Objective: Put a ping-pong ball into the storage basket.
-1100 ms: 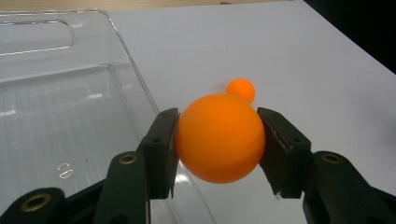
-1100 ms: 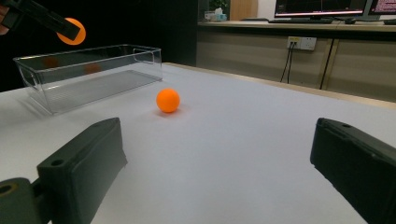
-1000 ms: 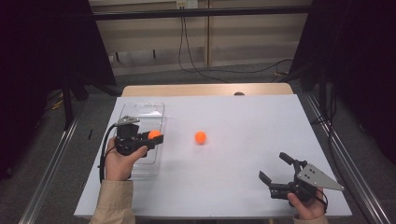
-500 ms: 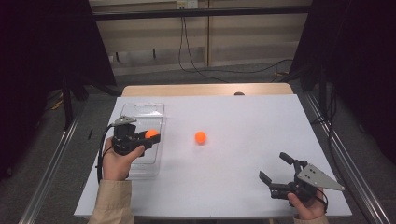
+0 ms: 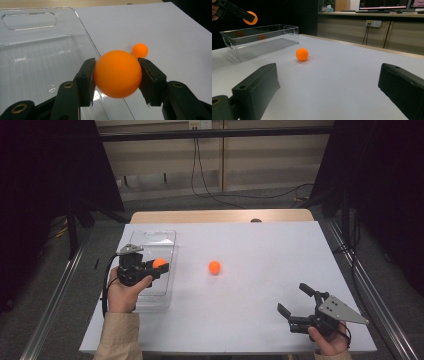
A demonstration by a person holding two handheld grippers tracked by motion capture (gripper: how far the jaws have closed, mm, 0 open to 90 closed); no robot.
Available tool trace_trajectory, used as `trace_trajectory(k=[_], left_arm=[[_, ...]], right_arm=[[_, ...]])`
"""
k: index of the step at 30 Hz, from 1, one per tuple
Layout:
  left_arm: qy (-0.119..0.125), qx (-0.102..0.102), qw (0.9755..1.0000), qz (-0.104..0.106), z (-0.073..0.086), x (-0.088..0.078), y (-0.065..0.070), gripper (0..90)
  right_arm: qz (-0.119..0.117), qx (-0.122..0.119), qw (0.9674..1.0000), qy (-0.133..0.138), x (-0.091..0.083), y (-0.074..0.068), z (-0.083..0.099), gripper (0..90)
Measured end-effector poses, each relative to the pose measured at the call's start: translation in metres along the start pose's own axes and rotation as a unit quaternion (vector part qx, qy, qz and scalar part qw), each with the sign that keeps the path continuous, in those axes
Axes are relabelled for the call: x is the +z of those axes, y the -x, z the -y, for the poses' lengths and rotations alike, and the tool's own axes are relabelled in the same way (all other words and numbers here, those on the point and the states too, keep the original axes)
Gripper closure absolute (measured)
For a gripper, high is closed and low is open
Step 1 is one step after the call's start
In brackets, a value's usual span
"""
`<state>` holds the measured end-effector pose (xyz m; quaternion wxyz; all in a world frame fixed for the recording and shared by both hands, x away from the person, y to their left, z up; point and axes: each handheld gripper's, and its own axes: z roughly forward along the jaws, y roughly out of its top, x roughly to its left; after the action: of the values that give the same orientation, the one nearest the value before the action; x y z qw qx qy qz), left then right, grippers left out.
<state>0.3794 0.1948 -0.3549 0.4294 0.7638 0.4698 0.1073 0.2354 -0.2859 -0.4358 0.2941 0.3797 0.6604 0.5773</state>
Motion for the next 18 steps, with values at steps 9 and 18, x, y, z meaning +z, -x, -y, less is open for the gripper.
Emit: trace_trajectory(k=[9,18], left_arm=[[0.003,-0.004,1.0,-0.007,0.0012,-0.0002,-0.0035,51.0],[0.004,-0.005,0.9999,-0.013,0.0025,0.0003,-0.0063,51.0]], right_arm=[[0.0,0.0,1.0,0.0,-0.0001,0.0001,0.0,2.3],[0.0,0.001,1.0,0.0,-0.0001,0.0001,-0.0001,2.3]])
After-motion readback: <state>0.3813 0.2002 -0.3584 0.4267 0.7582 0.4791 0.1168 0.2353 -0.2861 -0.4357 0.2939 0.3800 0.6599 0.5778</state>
